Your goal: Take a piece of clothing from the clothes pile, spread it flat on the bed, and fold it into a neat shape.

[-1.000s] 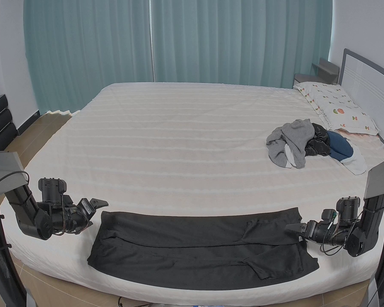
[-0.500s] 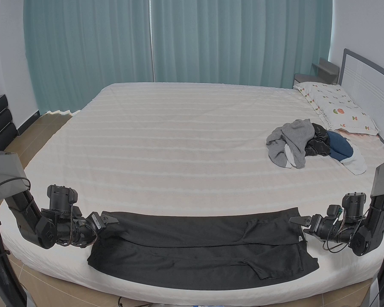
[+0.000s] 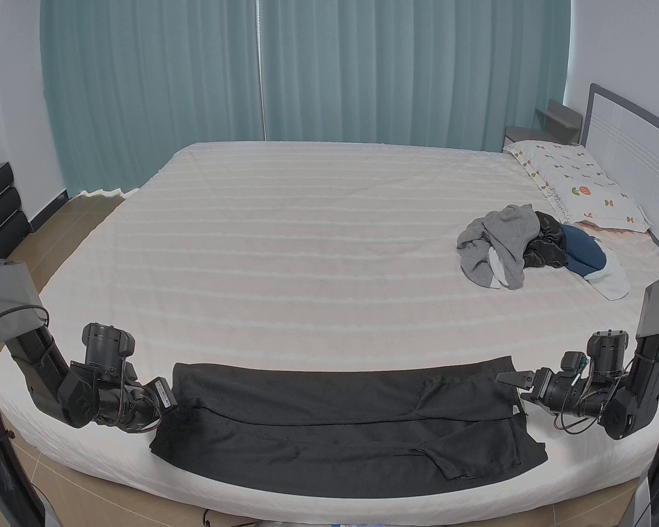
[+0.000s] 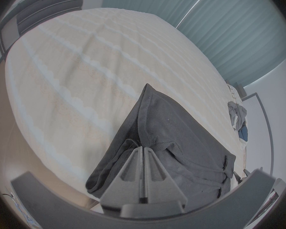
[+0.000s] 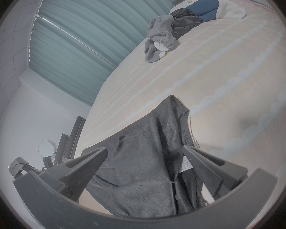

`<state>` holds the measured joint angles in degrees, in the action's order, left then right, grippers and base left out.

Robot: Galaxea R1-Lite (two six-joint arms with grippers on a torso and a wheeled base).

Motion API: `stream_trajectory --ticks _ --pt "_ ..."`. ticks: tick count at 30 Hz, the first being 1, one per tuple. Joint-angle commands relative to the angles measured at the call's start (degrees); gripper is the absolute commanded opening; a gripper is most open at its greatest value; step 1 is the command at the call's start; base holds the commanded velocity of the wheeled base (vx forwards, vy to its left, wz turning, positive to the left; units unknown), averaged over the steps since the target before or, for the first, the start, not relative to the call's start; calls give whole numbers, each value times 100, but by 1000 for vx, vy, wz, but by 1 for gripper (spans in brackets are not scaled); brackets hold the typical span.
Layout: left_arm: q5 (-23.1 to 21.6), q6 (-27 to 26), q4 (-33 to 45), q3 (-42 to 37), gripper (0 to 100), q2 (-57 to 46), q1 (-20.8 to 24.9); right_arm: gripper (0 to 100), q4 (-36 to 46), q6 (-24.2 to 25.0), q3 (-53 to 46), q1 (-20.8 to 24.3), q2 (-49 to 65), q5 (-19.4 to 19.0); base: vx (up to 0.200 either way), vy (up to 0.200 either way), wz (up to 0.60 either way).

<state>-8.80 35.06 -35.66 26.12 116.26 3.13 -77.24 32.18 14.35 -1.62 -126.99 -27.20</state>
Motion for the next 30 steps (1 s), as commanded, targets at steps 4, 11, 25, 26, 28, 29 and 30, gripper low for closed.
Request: stream_trajectory --ticks 4,11,25,26,28,29,30 --pt "63 -184 261 -37 0 -596 -14 100 -2 -2 -2 4 -1 4 0 0 0" --pt "63 -483 419 -90 0 -403 12 100 7 -2 -11 30 -19 13 0 0 0" --pt "388 -966 727 -81 0 -183 -41 100 7 -19 -46 57 -36 30 0 0 0" --pt "397 -957 727 -81 0 -183 -32 100 16 -10 -46 57 -36 30 0 0 0" --pt "397 -948 683 -64 0 -174 -23 100 7 -19 -46 57 -36 30 0 0 0" --pt "388 -931 674 -28 0 -156 -23 100 7 -19 -46 57 -45 30 0 0 0" --pt "388 -931 674 -2 0 -139 -23 100 7 -19 -46 57 -45 30 0 0 0"
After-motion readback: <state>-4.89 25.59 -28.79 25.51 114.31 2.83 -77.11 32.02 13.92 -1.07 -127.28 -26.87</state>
